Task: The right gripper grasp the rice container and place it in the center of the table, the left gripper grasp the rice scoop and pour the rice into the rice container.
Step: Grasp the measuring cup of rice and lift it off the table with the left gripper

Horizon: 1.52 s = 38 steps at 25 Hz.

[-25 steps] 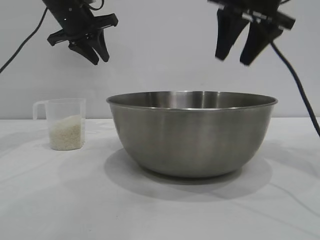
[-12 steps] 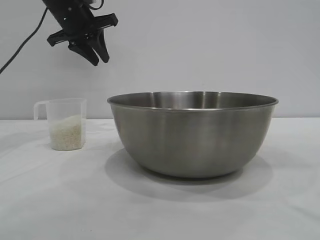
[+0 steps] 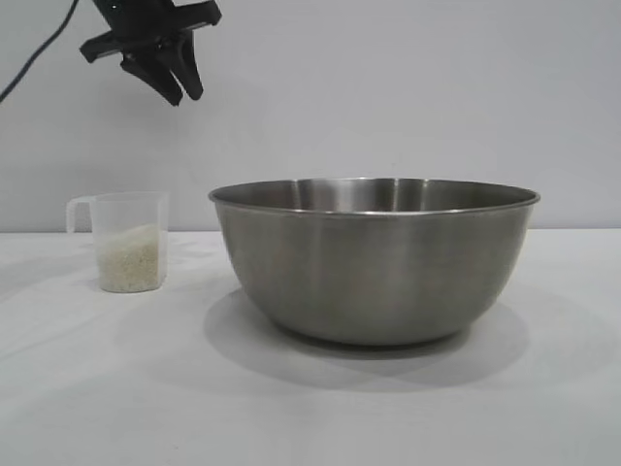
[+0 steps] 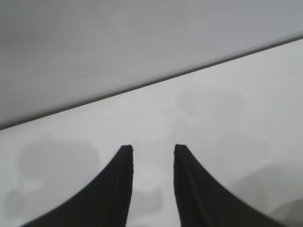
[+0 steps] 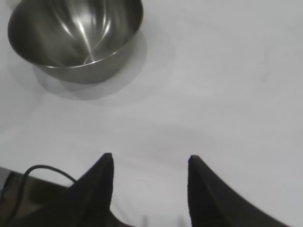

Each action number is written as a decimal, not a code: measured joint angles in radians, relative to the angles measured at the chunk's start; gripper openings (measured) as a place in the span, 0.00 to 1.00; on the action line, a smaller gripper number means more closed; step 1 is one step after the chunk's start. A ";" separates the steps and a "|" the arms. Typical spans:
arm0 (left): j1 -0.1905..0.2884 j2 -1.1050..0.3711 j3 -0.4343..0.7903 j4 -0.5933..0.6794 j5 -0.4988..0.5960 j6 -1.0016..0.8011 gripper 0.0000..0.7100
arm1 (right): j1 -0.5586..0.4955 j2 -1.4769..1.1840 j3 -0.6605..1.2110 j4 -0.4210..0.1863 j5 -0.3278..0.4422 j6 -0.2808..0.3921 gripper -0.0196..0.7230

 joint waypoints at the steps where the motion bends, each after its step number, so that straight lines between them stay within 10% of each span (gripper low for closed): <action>1: -0.004 -0.050 0.096 -0.008 -0.081 0.017 0.24 | 0.000 0.000 0.000 0.000 0.000 -0.005 0.49; 7: -0.101 -0.333 0.713 -0.032 -0.696 0.104 0.24 | 0.000 -0.006 0.029 -0.031 -0.064 -0.037 0.49; 12: -0.161 -0.342 0.962 -0.046 -0.957 0.102 0.24 | 0.000 -0.010 0.031 -0.033 -0.075 -0.039 0.49; 27: -0.171 0.016 1.068 -0.004 -1.566 -0.099 0.24 | 0.000 -0.010 0.031 -0.033 -0.075 -0.039 0.49; 38: -0.171 0.169 1.022 0.075 -1.605 -0.168 0.24 | 0.000 -0.010 0.031 -0.033 -0.075 -0.039 0.43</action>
